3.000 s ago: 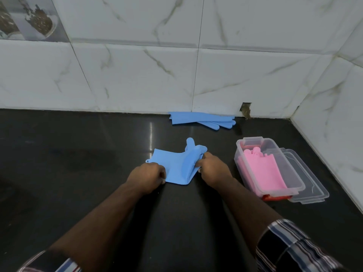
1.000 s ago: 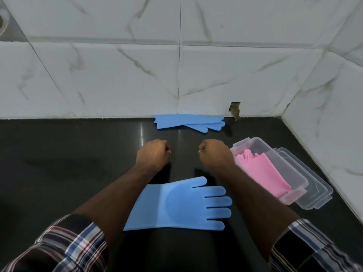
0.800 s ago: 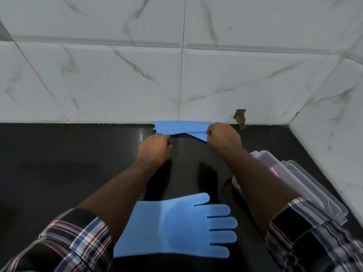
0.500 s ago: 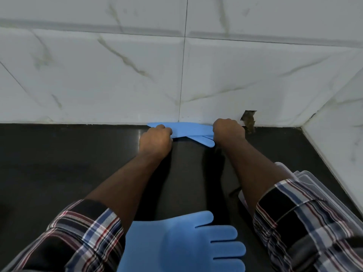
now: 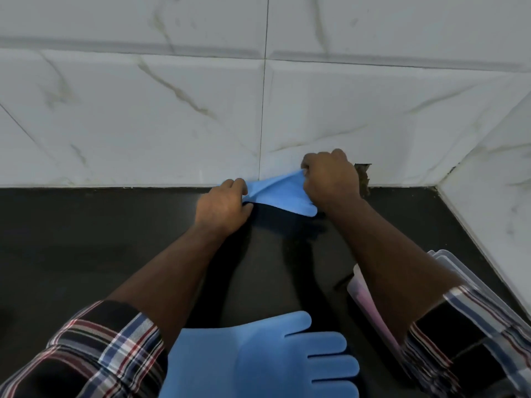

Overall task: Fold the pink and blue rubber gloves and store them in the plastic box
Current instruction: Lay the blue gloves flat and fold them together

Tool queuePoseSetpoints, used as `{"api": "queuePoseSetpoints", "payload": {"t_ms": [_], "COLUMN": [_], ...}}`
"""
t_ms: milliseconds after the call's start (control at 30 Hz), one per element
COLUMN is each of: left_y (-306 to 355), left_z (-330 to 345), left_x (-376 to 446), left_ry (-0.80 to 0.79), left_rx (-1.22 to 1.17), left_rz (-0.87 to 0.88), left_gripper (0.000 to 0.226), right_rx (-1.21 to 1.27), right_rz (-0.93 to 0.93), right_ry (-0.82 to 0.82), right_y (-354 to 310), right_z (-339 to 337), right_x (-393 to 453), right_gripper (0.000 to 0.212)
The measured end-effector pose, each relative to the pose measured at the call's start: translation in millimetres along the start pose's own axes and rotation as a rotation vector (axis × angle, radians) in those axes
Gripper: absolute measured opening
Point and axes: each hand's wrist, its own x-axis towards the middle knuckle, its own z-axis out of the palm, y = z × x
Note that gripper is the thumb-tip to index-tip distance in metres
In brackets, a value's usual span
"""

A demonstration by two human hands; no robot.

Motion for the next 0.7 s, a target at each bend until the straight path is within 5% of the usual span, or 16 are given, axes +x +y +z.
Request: {"api": "queuePoseSetpoints", "payload": {"t_ms": [67, 167, 233, 333, 500, 700], "left_y": [4.9, 6.0, -0.4, -10.8, -18.9, -20.5], "left_z": [-8.7, -15.8, -21.6, -30.3, -27.1, -12.2], "left_x": [-12.4, -35.4, -55.6, -89.3, -131.1, -149.1], "left_ry": [-0.006, 0.078, 0.057, -0.183, -0.254, -0.248], "left_rx": [-0.023, -0.015, 0.020, 0.152, 0.228, 0.190], "left_rz": [0.005, -0.010, -0.001, 0.093, 0.134, 0.038], "left_gripper": [0.038, 0.019, 0.014, 0.019, 0.029, 0.021], "right_rx": [0.065, 0.076, 0.023, 0.048, 0.003, 0.010], "right_rz": [-0.108, -0.215, -0.170, 0.008, 0.123, 0.132], "right_ry": [0.064, 0.081, -0.111, -0.496, -0.721, -0.789], "right_y": [-15.3, -28.8, -28.3, -21.9, -27.3, -33.7], "right_z": [-24.2, -45.0, -40.5, -26.3, -14.6, 2.4], "right_x": [-19.7, -71.1, -110.2, -153.2, -170.8, -171.9], "right_gripper": [0.020, 0.021, 0.028, 0.036, 0.033, 0.033]}}
